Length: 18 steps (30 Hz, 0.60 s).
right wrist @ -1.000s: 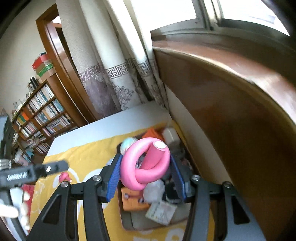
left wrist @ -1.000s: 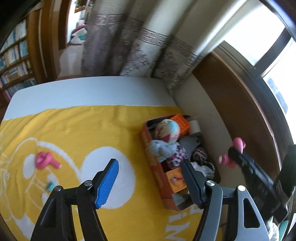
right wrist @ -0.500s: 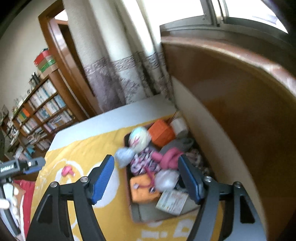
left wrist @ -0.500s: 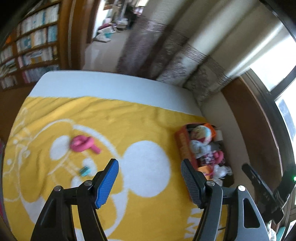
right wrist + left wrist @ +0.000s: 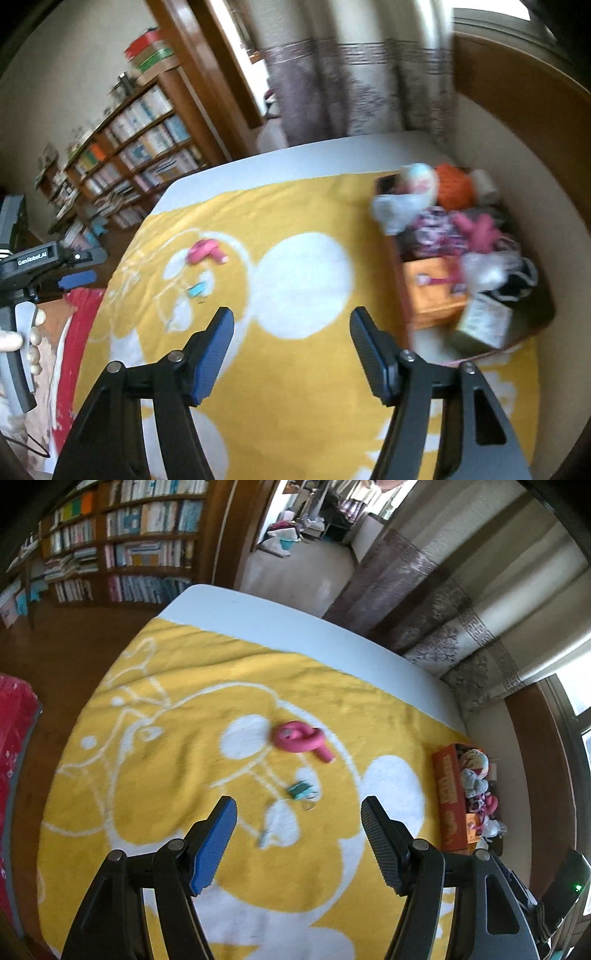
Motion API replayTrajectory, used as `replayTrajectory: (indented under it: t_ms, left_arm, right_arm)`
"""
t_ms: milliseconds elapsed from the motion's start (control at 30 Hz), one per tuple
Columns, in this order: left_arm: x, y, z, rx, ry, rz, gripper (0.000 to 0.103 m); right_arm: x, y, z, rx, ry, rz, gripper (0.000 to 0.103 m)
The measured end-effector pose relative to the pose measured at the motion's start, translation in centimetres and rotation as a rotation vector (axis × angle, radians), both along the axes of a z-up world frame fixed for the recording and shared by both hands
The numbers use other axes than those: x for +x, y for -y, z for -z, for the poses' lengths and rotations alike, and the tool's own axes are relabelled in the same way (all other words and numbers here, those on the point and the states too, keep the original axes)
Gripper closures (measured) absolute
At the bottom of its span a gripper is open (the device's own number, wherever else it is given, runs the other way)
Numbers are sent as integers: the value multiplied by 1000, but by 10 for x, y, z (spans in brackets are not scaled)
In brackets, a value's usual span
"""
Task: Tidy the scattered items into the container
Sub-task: 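Move both tools back over the remaining toys on the rug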
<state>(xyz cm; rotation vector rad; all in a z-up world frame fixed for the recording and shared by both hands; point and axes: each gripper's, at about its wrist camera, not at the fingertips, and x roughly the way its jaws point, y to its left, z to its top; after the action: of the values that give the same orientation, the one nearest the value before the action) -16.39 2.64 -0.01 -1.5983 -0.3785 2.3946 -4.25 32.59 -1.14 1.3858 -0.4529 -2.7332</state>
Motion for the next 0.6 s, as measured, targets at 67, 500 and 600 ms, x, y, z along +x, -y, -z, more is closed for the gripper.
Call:
replayTrajectory:
  t_ms: [67, 500, 600]
  left_arm:
    - [2, 14, 1, -5, 3, -11, 32]
    - [5, 97, 22, -19, 56, -42, 32]
    - [2, 111, 29, -20, 71, -40, 32]
  right_arm:
    - [-6, 20, 1, 0, 0, -34, 35]
    - [-48, 127, 41, -7, 97, -174, 42]
    - [-60, 148, 54, -7, 132, -190, 49]
